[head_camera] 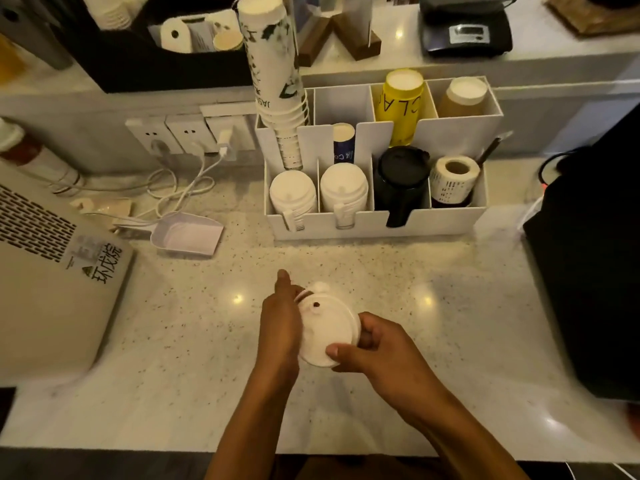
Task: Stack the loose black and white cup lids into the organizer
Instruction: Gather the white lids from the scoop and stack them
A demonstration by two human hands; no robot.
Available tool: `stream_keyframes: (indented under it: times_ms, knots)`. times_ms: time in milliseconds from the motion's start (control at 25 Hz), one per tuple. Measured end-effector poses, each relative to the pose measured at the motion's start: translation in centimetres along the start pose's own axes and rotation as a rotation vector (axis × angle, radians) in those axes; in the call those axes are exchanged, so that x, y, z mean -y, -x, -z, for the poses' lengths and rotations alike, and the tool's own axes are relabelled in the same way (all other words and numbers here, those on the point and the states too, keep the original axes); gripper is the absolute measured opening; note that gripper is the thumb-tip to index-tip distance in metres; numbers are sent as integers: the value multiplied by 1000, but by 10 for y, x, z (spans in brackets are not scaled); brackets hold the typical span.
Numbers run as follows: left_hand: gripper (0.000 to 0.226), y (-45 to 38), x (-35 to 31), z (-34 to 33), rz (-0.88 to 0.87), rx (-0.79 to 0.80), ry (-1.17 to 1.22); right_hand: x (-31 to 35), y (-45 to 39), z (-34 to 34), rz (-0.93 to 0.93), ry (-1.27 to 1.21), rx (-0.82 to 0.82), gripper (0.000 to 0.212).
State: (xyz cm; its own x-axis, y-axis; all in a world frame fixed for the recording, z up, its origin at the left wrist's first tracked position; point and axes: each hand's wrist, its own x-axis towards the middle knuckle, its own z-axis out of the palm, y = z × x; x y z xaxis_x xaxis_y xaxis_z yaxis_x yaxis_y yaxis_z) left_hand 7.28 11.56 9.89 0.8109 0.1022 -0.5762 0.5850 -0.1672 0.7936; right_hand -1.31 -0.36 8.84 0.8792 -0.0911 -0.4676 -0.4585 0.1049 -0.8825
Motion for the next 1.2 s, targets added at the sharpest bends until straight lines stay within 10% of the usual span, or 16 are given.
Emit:
stream_keyframes:
  times_ms: [240,1200]
  knots:
    - [48,33,10,-11,-112,340,73,14,-9,36,34,-320,-140,31]
    - [35,33,2,0,-187,518,-12,21,-15,81,-48,-163,92,21]
